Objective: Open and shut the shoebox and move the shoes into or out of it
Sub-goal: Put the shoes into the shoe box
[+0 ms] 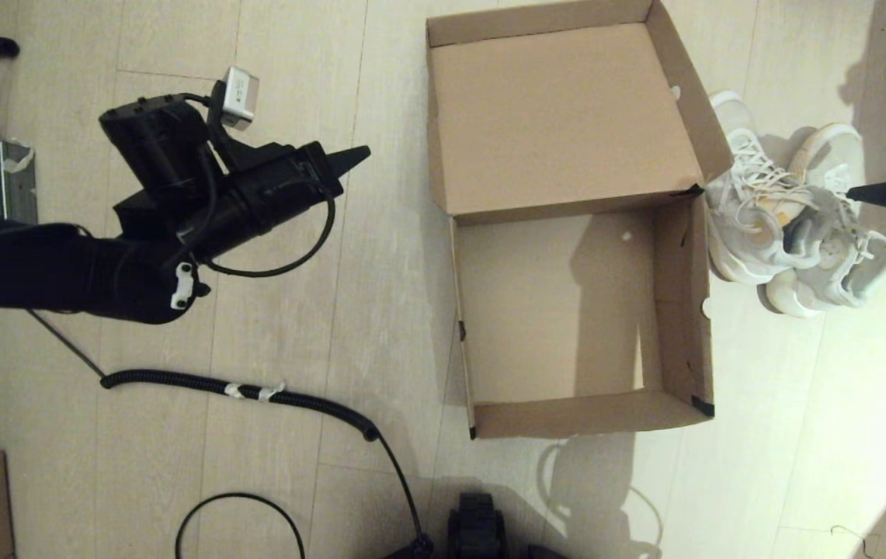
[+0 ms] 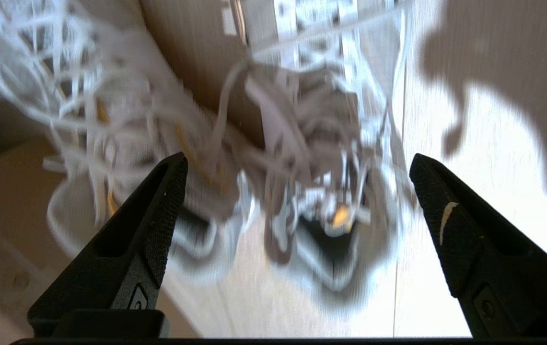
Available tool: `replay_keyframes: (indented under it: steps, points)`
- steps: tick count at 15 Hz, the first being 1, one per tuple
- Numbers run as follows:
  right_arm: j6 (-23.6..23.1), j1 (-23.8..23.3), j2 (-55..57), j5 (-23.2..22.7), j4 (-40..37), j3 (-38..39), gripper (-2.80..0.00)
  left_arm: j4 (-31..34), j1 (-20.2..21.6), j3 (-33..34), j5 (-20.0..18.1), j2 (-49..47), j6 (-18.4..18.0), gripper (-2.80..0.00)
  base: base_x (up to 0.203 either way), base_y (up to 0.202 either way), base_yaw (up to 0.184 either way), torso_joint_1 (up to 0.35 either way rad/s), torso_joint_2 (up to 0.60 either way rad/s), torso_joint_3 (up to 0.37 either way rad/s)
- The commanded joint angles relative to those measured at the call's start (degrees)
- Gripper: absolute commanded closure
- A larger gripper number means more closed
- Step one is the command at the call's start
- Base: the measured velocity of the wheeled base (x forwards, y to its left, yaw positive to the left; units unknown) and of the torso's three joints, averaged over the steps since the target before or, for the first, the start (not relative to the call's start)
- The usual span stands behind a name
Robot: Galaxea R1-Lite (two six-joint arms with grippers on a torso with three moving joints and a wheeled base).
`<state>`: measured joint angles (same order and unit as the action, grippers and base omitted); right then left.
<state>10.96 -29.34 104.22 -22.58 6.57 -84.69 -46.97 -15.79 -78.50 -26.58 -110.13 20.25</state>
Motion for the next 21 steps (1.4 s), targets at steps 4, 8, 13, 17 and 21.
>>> replay_keyframes:
  steps: [4,8,13,17,21]
  points:
    - [0.3,0.8,-4.4,-0.3,1.2,11.5,-2.8,-0.5,0.0,5.9,1.8,6.6,0.0,0.0,0.0,0.0,0.0,0.0,0.0,0.0]
    - [0.5,2.3,0.0,-0.3,15.2,15.1,-2.8,-0.7,-0.2,9.1,9.0,10.3,-6.6,0.0,0.0,0.0,0.0,0.0,0.0,0.0]
    - [1.4,6.7,4.4,-0.7,17.0,10.2,-2.8,-0.5,-0.9,16.7,20.2,16.9,-19.4,0.0,0.0,0.0,0.0,0.0,0.0,0.0]
    - [1.4,7.5,8.1,-0.6,17.2,5.0,-2.8,-0.7,-1.2,23.8,22.4,20.2,-19.7,0.0,0.0,0.0,0.0,0.0,0.0,0.0]
    - [0.9,7.5,12.3,-0.5,17.2,0.6,-2.8,-0.2,-2.2,28.0,22.8,26.1,-19.8,0.0,0.0,0.0,0.0,0.0,0.0,0.0]
